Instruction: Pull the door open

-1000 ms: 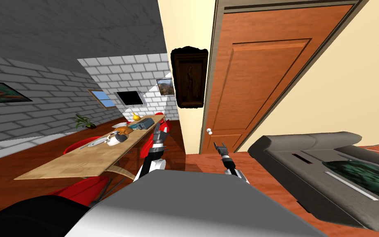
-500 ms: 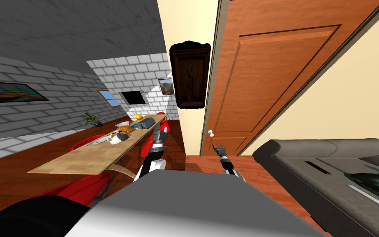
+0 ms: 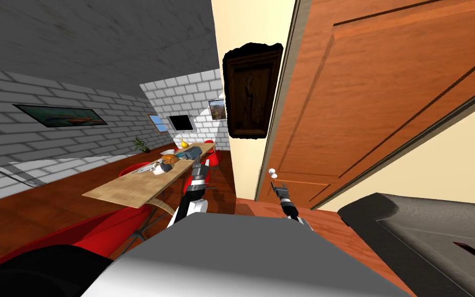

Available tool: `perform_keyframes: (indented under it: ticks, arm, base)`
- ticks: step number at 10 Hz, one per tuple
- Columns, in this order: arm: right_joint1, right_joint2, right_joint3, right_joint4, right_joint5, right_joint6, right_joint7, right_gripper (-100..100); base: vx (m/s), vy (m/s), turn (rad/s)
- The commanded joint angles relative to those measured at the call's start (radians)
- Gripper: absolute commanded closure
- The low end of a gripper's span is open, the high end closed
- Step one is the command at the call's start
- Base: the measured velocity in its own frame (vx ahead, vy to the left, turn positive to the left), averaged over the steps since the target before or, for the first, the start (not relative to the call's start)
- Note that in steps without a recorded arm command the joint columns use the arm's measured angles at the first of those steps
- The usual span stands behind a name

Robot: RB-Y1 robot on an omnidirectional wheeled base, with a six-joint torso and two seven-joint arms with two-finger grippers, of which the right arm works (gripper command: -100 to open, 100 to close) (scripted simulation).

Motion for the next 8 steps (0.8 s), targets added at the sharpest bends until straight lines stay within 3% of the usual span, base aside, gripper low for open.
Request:
perform_keyframes:
  ticks: [1, 5, 6, 7, 8]
  arm:
    - [0.024, 0.003, -0.003, -0.05, -0.002, 0.025, -0.014, -100]
    - [0.031, -0.02, -0.079, -0.014, -0.055, 0.011, 0.011, -100]
    - [0.036, -0.013, -0.065, -0.034, -0.045, 0.018, 0.004, -100]
    - [0.036, -0.013, -0.065, -0.034, -0.045, 0.018, 0.004, 100]
    - [0.036, -0.013, -0.065, -0.034, -0.045, 0.018, 0.004, 100]
  base:
    - [0.143, -0.016, 0.113]
    - [0.144, -0.032, 0.267]
    - [0.07, -0.02, 0.042]
    - [-0.01, -0.002, -0.05]
    - [-0.024, 0.001, -0.009]
